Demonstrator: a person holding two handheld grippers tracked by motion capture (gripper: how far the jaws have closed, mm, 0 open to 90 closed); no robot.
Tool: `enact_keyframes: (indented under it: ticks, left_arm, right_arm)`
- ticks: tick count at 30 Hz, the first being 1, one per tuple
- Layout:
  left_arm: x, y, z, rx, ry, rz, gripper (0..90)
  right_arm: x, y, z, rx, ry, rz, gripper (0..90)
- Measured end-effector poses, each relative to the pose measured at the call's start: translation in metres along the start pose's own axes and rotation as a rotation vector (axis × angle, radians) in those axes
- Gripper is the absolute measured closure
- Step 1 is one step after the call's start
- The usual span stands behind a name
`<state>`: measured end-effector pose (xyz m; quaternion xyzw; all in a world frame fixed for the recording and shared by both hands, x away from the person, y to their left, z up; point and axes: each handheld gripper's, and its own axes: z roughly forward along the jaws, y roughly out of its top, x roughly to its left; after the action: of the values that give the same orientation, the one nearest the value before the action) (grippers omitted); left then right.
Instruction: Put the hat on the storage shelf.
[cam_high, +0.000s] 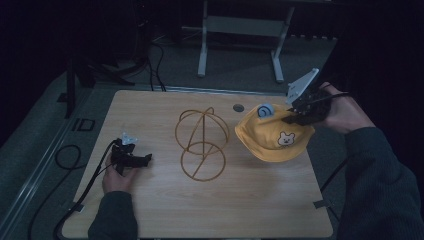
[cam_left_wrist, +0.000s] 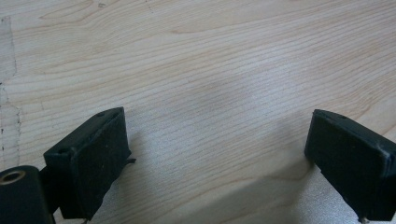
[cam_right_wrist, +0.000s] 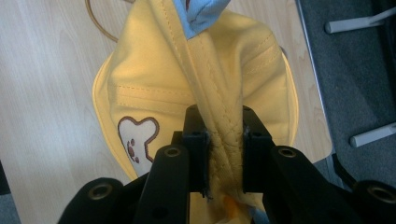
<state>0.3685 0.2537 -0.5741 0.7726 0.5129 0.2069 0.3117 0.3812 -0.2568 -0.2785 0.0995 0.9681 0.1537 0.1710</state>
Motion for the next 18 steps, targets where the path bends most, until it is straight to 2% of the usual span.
enact_keyframes:
  ticks: [5, 18]
  left_arm:
    - [0.0, 0.0, 0.0, -0.001, 0.0, 0.0, 6.1]
    - [0.0, 0.0, 0.0, -0.001, 0.001, -0.001, 6.1]
  right_arm:
    - [-0.002, 0.004, -0.004, -0.011, -0.007, 0.004, 76.9]
    - [0.0, 0.023, -0.021, -0.087, -0.024, -0.029, 76.9]
